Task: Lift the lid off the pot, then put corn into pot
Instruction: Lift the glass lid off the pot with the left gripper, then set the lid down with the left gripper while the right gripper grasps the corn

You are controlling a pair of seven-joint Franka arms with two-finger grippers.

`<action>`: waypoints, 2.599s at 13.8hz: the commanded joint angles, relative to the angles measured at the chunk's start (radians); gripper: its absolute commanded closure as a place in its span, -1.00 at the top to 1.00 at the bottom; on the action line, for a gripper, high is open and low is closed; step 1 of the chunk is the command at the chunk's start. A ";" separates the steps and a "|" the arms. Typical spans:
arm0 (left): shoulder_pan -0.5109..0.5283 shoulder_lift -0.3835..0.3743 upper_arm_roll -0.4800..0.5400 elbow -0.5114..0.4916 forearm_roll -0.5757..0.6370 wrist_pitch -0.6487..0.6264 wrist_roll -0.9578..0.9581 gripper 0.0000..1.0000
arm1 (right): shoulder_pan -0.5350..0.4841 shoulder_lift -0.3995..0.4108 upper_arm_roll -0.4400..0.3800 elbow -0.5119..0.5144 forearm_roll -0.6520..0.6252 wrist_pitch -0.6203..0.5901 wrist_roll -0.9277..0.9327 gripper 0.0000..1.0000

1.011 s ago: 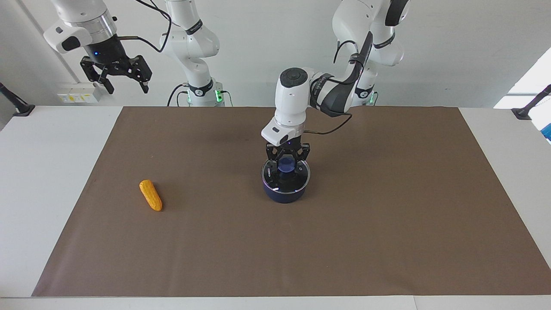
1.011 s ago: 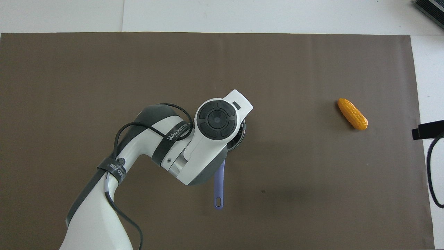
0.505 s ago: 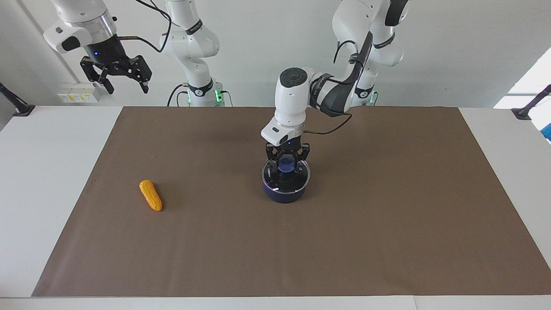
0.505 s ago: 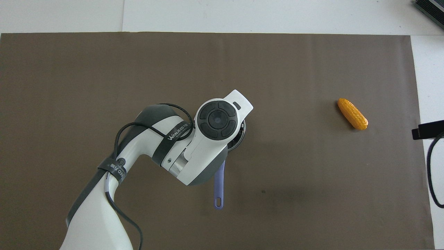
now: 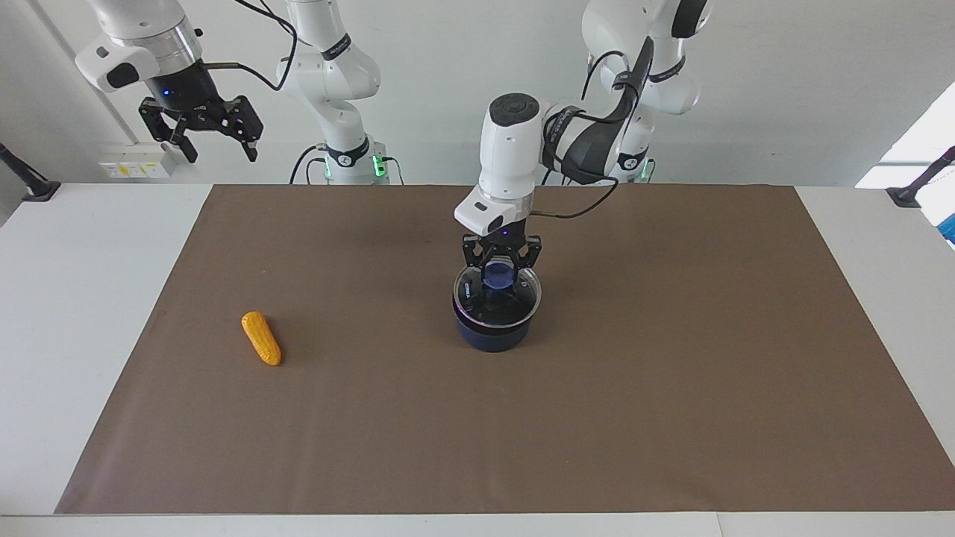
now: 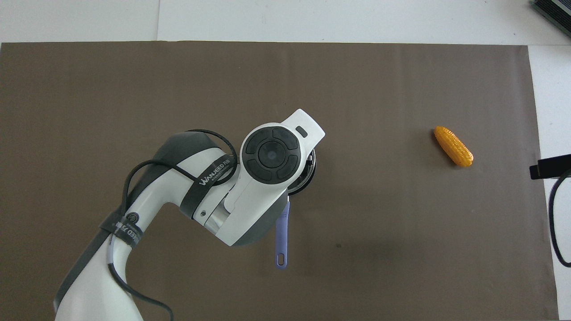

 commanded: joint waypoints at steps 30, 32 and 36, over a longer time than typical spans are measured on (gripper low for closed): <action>0.735 -0.111 0.015 -0.438 -0.140 0.260 0.995 -0.84 | -0.025 0.276 -0.004 -0.350 0.004 0.694 -0.670 1.00; 0.740 -0.109 0.015 -0.438 -0.140 0.258 1.024 -0.75 | -0.028 0.308 -0.006 -0.382 0.004 0.769 -0.741 1.00; 0.726 -0.091 0.015 -0.437 -0.140 0.260 1.026 0.25 | -0.052 0.356 -0.006 -0.440 0.004 0.878 -0.776 1.00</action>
